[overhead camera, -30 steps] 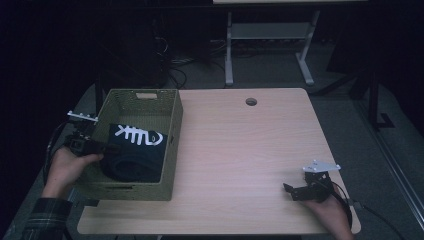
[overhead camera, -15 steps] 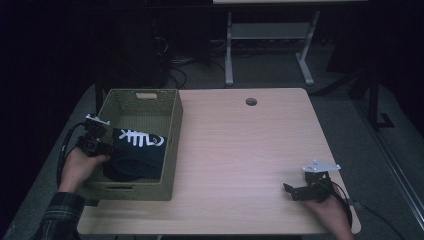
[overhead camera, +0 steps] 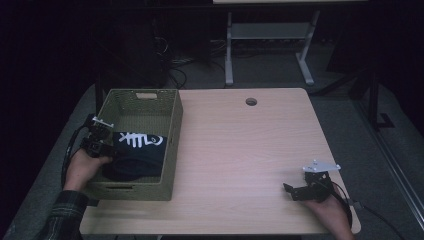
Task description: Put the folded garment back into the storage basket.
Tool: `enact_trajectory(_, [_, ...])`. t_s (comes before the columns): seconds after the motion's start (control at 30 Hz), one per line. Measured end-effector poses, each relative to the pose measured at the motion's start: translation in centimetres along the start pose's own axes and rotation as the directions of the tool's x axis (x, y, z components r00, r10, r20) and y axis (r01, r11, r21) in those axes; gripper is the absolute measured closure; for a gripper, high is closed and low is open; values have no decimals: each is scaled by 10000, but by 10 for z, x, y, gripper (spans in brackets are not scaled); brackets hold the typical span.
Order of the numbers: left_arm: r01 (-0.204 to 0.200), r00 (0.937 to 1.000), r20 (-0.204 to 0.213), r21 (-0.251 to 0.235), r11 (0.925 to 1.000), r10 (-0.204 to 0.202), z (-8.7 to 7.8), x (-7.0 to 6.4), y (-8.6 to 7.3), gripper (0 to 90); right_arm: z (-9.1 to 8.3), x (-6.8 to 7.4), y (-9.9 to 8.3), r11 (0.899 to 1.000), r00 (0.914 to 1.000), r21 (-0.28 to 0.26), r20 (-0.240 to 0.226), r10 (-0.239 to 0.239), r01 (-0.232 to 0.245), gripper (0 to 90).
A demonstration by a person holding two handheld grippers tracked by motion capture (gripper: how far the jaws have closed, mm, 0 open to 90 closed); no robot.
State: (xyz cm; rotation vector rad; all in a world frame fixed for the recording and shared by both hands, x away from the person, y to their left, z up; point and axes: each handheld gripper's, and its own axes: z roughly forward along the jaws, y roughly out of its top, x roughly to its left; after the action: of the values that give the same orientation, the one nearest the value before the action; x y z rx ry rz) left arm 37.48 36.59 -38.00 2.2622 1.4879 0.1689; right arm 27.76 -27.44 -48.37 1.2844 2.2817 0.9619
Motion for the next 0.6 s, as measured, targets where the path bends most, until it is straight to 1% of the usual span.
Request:
enact_trajectory(0.1, [-228, 9997, -18, -34, 9997, 228, -4, 0, 1, 532, 0, 0, 0, 10000, 10000, 2, 0, 9, -9, 20])
enact_trajectory(0.17, [-249, 9996, -117, -176, 9995, 247, -9, -1, 2, 466, 0, 0, 0, 10000, 10000, 1, 0, 3, -3, 20])
enact_trajectory(0.33, [-370, 9989, -328, -686, 9970, 348, -25, -2, 5, 371, 0, 0, 0, 10000, 10000, 3, 1, 1, -1, 20])
enact_trajectory(0.4, [-359, 9988, -351, -826, 9959, 331, -28, -2, 5, 318, 0, 0, 0, 10000, 10000, 5, 0, 13, -13, 20])
enact_trajectory(0.43, [-445, 9984, -378, -849, 9954, 414, -30, -2, 5, 295, 0, 0, 0, 10000, 10000, 5, 0, 12, -12, 20])
enact_trajectory(0.47, [-430, 9984, -406, -907, 9950, 395, -31, -2, 5, 271, 0, 0, 0, 10000, 10000, 4, 0, 11, -11, 20])
enact_trajectory(0.53, [-444, 9983, -428, -1025, 9937, 402, -32, -2, 5, 256, 0, 0, 0, 10000, 10000, 2, 0, 8, -8, 20])
enact_trajectory(0.6, [-513, 9976, -512, -1121, 9924, 458, -32, -2, 5, 209, 0, 0, 0, 10000, 10000, 1, 1, 2, -2, 20])
